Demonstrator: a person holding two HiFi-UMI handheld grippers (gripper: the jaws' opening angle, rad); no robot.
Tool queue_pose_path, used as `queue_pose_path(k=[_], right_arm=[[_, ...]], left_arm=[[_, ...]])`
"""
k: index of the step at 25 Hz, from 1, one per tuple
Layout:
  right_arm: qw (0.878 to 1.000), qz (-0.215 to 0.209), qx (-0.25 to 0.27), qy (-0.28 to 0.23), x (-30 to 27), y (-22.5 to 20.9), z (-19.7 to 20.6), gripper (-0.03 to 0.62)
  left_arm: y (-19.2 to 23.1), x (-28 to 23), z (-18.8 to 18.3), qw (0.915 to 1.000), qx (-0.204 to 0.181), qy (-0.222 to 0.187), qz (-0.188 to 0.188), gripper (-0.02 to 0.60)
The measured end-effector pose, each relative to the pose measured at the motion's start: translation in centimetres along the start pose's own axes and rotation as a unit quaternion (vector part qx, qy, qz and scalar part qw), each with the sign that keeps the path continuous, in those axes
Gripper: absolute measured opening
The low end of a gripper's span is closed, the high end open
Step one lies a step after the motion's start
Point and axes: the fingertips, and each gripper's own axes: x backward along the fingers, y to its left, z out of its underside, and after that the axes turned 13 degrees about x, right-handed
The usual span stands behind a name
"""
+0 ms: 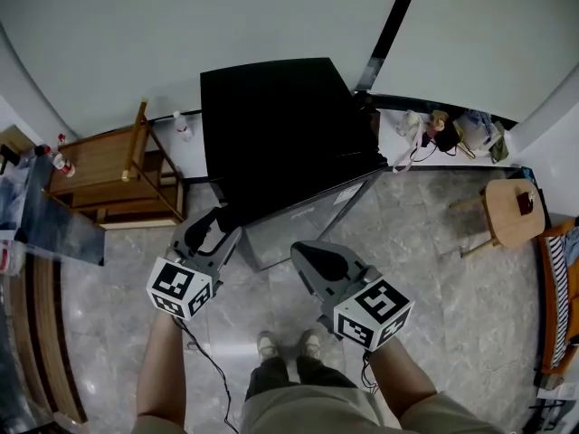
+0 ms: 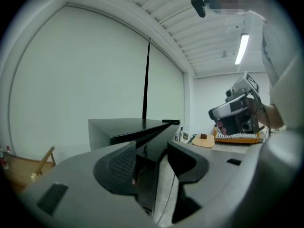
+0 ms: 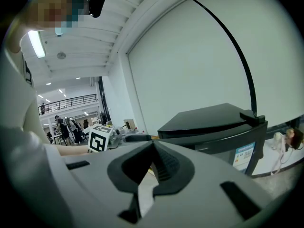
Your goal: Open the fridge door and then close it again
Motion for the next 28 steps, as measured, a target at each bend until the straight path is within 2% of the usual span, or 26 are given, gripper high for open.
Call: queue_pose_path(k=[17,28], right_arm=[[1.0,0.018,-0.002,0.005,5.0,3.9,1.0,-0.003],[1.0,0.019,0.004,0.01,7.1,5.6,1.3,-0.003]], left_arm=[[-5.3,3.0,1.7,0.999,0.019,-0.019,-0.036,0.199],[-9.0,4.6,2.8,0.9988,-0.012,-0.006,-0.047,0.189]])
